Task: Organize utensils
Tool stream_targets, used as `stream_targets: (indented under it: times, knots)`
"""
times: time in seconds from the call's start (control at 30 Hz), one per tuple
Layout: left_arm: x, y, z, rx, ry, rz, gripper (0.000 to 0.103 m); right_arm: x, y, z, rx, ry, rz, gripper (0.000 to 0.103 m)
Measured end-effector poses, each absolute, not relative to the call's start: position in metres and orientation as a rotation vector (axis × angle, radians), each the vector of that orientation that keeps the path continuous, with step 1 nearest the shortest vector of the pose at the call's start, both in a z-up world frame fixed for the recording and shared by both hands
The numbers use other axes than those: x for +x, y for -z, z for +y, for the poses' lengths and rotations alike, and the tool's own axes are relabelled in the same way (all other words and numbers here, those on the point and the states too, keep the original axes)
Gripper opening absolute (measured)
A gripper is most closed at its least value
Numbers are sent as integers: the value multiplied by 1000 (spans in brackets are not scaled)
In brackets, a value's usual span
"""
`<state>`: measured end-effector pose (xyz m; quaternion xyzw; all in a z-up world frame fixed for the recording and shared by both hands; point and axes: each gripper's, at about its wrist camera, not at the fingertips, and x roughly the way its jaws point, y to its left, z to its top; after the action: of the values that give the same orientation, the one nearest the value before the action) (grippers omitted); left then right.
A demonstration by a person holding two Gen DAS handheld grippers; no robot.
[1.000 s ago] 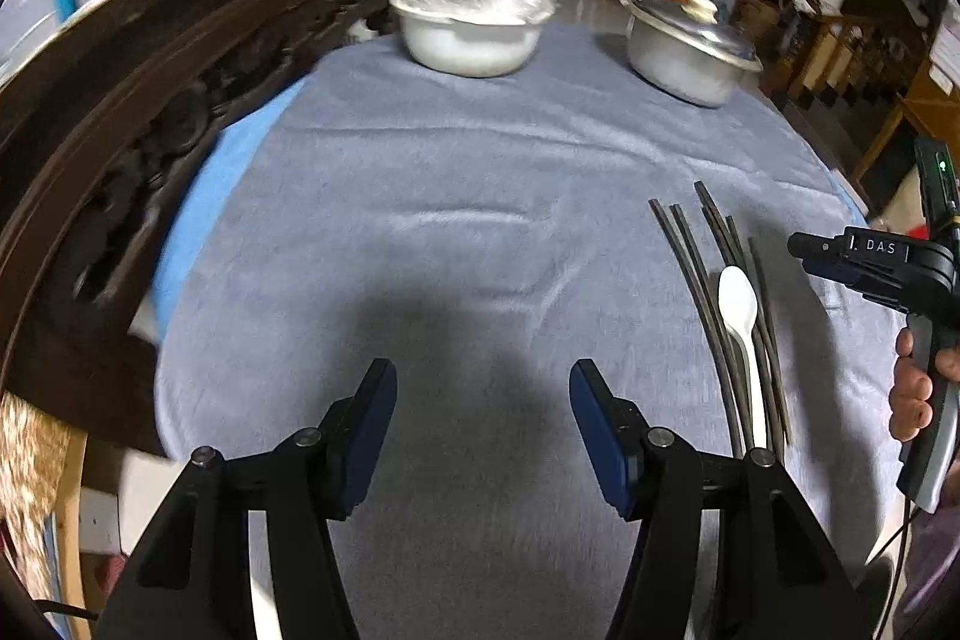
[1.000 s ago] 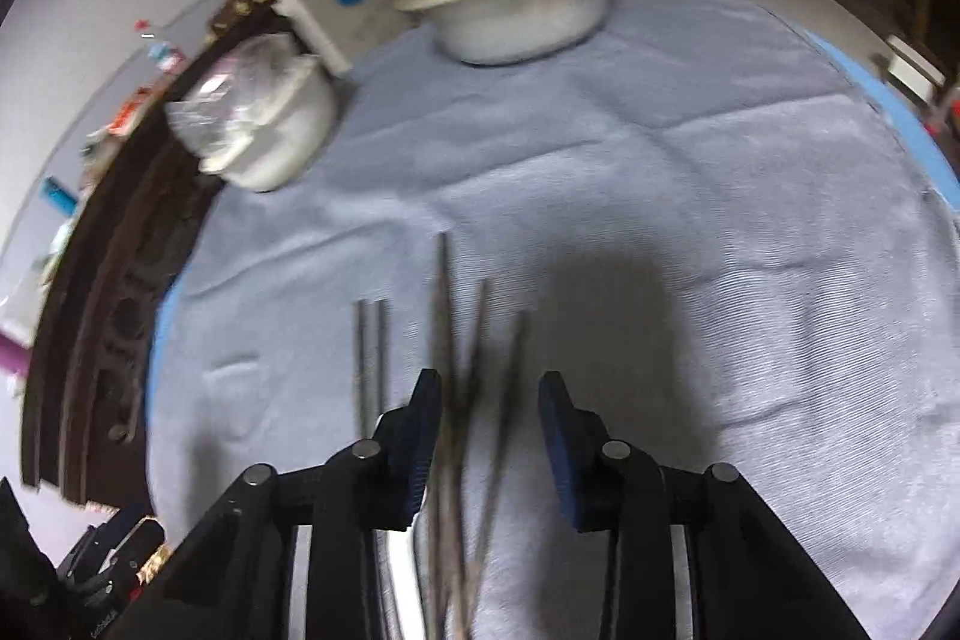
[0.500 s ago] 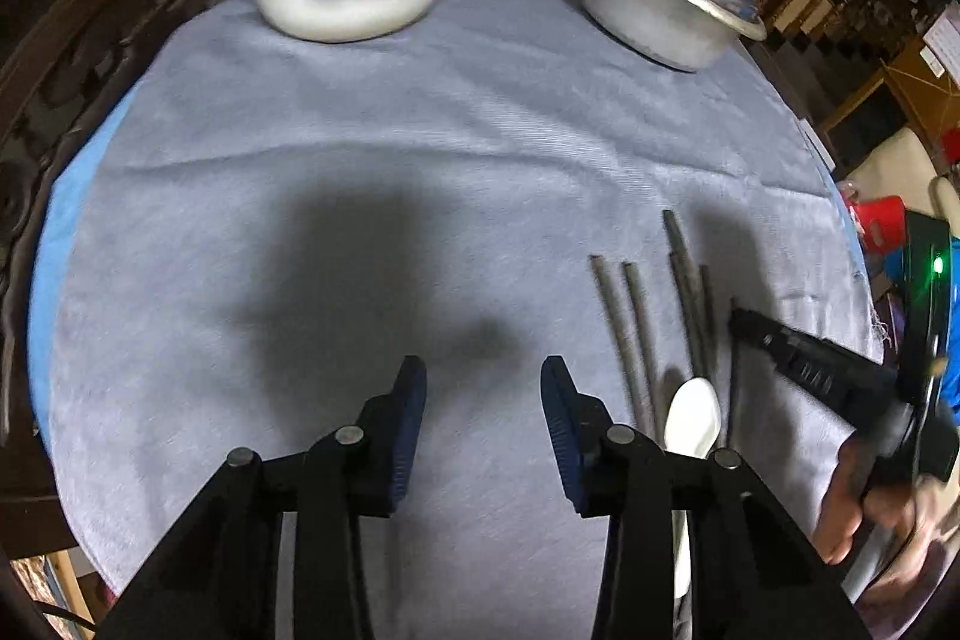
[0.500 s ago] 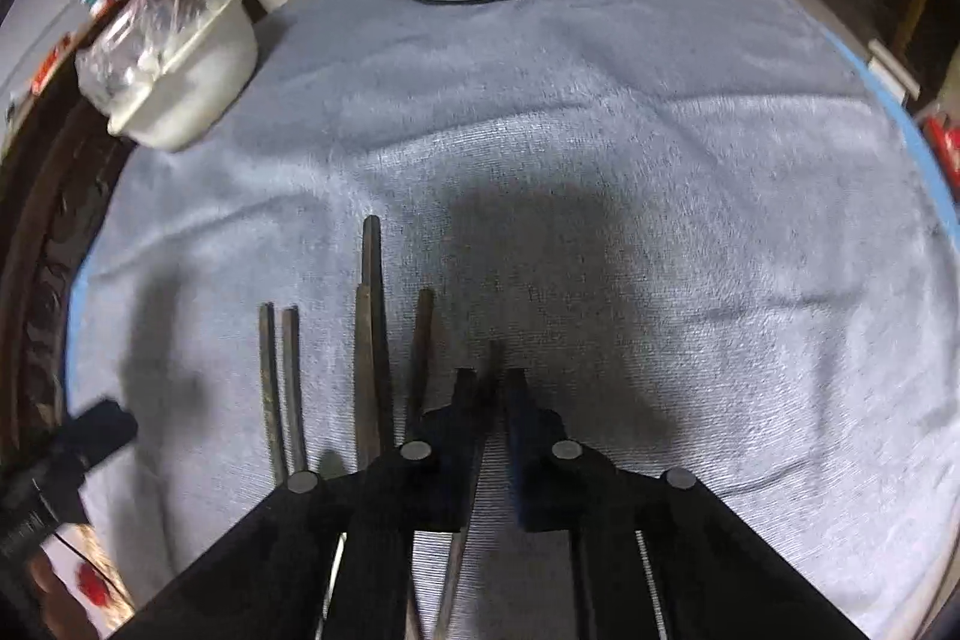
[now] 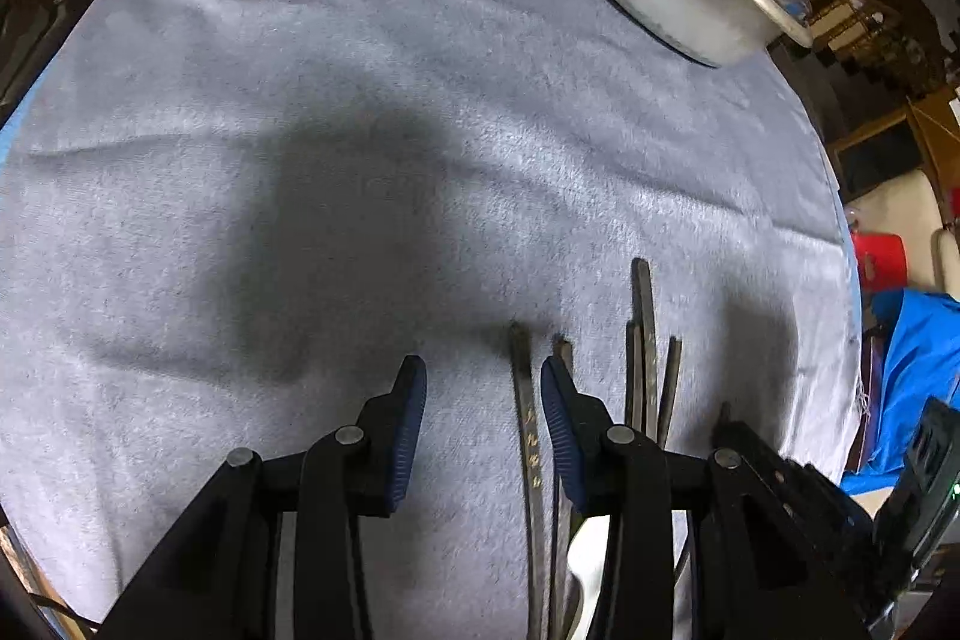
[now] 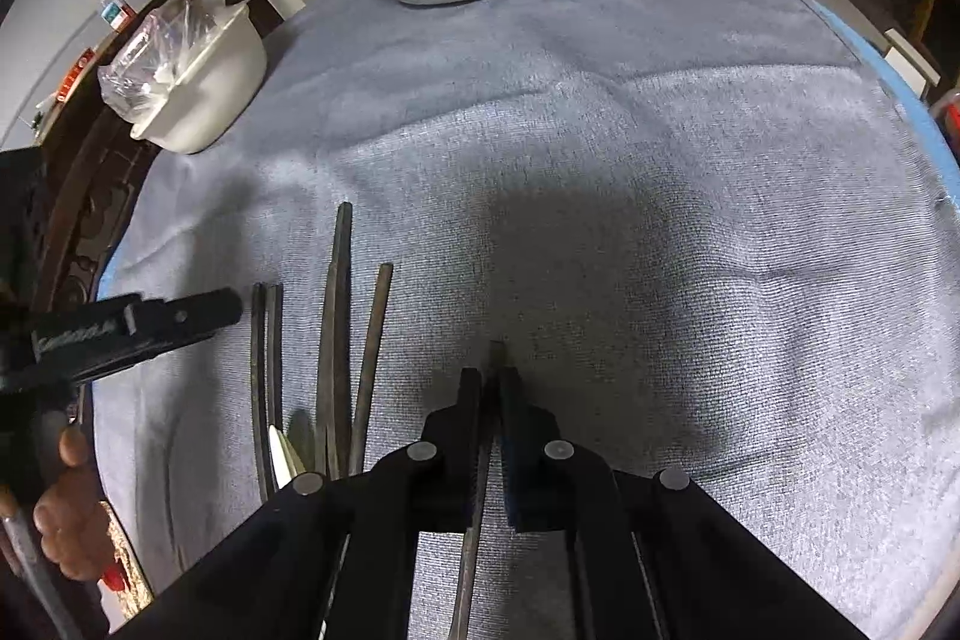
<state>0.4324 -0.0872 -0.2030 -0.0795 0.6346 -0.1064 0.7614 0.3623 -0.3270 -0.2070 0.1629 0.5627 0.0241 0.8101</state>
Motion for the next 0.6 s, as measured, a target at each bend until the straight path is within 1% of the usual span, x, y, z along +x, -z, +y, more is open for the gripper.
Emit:
stream_targets:
  times: [0.1,0.2,0.27,0.3,0.33,0.4,0.53,0.6]
  knots:
    - [434,206,-91,-185,234,1390,41,361,206,-328,350,-63,1204,8]
    - [435,205,-98,-135,218,1375,41,363,208,-327,347,-73,1205,8]
    - [436,205,-103,-101,203,1377,37,366,209,-326,353,-79,1208,8]
    - [438,205,-106,-75,188,1377,31,366,210,-327,359,-83,1211,8]
    - [437,205,-109,-49,179,1374,28,367,210,-328,363,-84,1213,8]
    - [437,204,-114,-22,188,1366,26,369,210,-328,365,-79,1223,7]
    - [435,207,-130,61,176,1344,25,374,209,-321,336,-49,1247,7]
    - [431,209,-142,139,182,1324,28,377,207,-315,297,-29,1251,7]
